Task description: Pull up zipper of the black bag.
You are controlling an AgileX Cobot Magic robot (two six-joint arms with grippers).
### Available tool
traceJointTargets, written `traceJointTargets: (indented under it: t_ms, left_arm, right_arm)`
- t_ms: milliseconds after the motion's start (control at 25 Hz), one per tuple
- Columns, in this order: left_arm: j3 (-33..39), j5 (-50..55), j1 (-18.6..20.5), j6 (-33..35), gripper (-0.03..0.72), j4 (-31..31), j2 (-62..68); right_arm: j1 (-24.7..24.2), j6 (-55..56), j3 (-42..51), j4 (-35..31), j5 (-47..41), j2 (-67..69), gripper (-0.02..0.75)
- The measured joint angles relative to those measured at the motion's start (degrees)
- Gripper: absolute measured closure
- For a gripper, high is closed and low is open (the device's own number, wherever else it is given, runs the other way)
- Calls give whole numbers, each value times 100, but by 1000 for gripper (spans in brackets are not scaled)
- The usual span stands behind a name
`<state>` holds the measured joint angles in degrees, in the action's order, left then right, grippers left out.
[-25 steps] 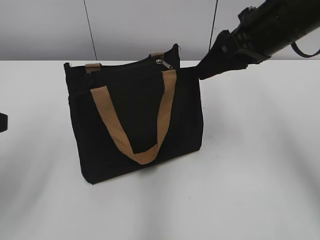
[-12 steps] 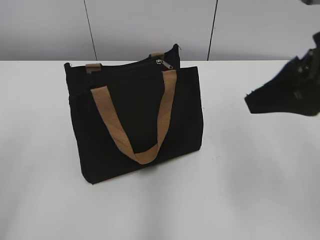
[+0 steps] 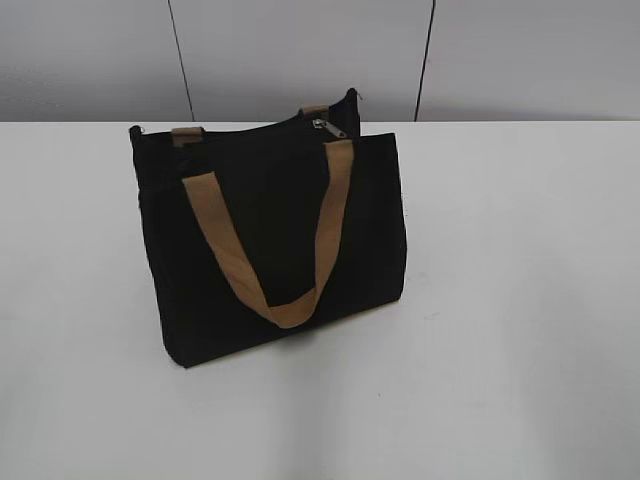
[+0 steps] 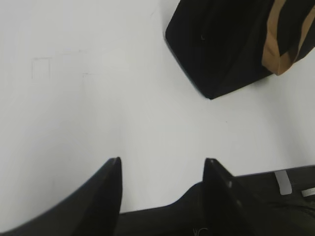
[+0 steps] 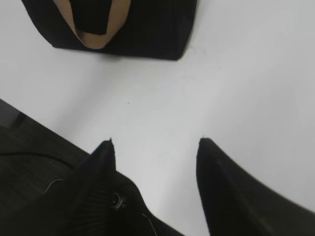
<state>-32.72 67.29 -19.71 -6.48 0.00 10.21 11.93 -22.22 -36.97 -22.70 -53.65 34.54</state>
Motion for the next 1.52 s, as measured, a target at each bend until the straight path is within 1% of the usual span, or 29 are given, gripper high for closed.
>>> traceJointTargets:
  t_ms: [200, 360, 560, 880, 1080, 1200, 1520]
  left_arm:
    - [0, 229, 0, 270, 288, 0, -539]
    - [0, 273, 0, 288, 288, 0, -788]
    - [0, 278, 0, 294, 288, 0, -874]
    - [16, 19, 0, 294, 295, 0, -874]
    - [85, -274, 0, 294, 309, 0, -874]
    - [235, -545, 0, 294, 314, 0, -874]
    - [261, -652, 0, 294, 329, 0, -874]
  right_arm:
    - [0, 725, 277, 511, -674, -1292, 338]
    - [-5, 1279, 537, 943, -1041, -2312, 339]
    - [-10, 1635, 715, 1366, -1389, -3362, 340]
    - [-10, 1750, 715, 1541, -1395, -3492, 346]
    - [-10, 1759, 882, 1737, -1076, -3492, 347]
    - [-10, 1761, 936, 1749, -993, -3492, 347]
    - [-10, 1761, 936, 1754, -936, -3492, 348]
